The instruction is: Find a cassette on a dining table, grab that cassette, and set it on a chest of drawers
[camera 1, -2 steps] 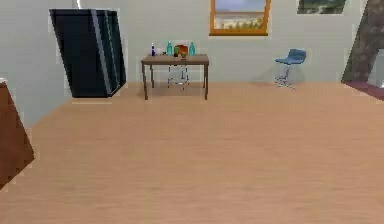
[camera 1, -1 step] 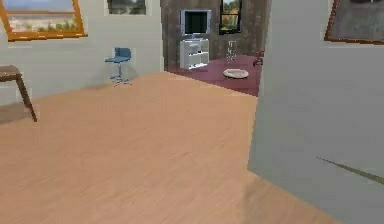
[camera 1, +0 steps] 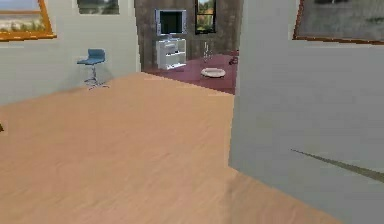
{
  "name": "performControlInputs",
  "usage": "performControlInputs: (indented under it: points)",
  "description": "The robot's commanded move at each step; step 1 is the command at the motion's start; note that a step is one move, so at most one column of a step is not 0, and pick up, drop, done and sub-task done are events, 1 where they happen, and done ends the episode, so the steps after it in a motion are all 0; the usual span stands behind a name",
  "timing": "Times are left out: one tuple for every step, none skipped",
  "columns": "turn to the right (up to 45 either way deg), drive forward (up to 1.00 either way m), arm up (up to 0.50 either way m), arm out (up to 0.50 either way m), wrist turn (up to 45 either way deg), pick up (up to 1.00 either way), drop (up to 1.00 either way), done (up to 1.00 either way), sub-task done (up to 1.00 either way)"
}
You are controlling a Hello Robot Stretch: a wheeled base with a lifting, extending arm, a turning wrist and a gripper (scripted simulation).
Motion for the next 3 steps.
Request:
performControlInputs:
  points:
    - [0.0,1.0,0.0,0.0,0.0,0.0,0.0,0.0,0.0]
    - [0.0,0.9,0.0,0.0,0.0,0.0,0.0,0.0,0.0]
    - [15.0,0.0,0.0,0.0,0.0,0.0,0.0,0.0,0.0]
